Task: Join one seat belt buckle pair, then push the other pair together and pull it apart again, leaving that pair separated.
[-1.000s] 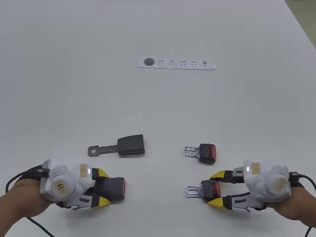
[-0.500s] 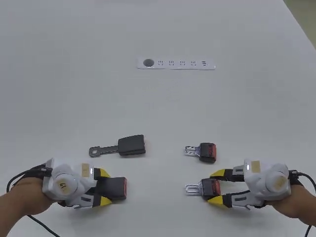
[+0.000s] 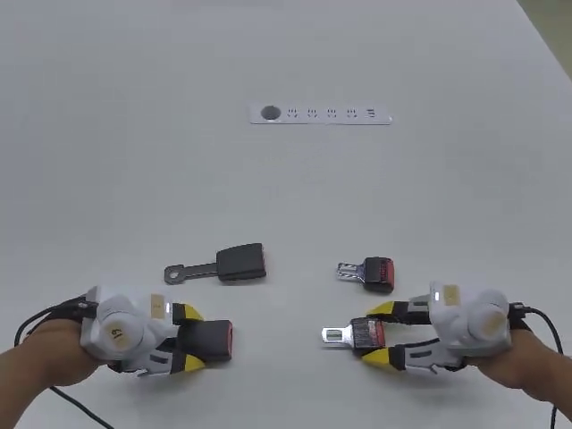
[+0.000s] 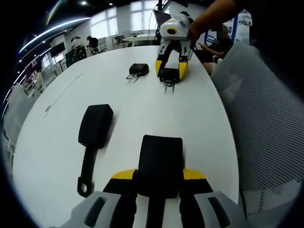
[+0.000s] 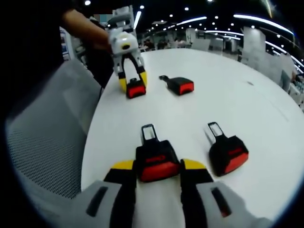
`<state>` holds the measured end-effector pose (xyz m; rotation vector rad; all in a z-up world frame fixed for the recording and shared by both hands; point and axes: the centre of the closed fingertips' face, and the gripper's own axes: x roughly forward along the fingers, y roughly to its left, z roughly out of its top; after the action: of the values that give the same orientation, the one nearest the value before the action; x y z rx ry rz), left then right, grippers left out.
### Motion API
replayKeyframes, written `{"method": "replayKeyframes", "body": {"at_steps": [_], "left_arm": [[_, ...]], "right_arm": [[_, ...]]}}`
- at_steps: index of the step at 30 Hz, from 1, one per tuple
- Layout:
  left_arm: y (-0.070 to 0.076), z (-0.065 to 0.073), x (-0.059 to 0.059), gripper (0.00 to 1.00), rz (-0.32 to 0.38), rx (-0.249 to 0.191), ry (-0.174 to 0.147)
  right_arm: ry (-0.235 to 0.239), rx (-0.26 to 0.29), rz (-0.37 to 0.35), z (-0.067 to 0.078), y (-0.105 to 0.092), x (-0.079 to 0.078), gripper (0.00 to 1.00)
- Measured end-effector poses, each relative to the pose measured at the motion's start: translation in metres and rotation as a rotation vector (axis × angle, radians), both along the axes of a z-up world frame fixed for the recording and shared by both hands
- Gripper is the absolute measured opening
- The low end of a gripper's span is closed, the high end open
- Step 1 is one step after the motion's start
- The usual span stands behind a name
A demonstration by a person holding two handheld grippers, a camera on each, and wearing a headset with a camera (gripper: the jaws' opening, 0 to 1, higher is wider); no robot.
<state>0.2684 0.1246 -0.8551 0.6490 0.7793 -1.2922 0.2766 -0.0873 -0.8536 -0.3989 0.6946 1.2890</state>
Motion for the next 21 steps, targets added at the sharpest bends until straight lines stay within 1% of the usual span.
{"method": "replayKeyframes", "body": {"at_steps": [4,6,11,14,18,20,21], "left_arm": [[0.000,0.000,0.000,0.36,-0.003,0.000,0.002],[0.000,0.000,0.000,0.36,-0.007,0.002,0.002],[0.000,-0.002,0.000,0.36,-0.014,0.005,0.005],[0.001,-0.002,0.000,0.36,-0.012,0.005,0.005],[0.001,-0.002,0.000,0.36,-0.010,0.007,0.007],[0.001,-0.002,0.000,0.36,-0.008,0.005,0.007],[0.001,-0.002,0.000,0.36,-0.009,0.007,0.008]], "right_arm": [[0.013,0.018,-0.006,0.000,0.008,0.002,0.36],[0.003,0.016,-0.002,0.000,0.013,0.003,0.36],[0.001,0.028,-0.005,0.000,0.025,0.003,0.36],[-0.005,0.029,0.010,0.000,0.033,0.003,0.36],[-0.020,0.041,0.018,0.001,0.047,0.003,0.36],[-0.028,0.036,0.022,0.001,0.054,0.002,0.36],[-0.024,0.037,0.021,0.001,0.059,0.001,0.36]]}}
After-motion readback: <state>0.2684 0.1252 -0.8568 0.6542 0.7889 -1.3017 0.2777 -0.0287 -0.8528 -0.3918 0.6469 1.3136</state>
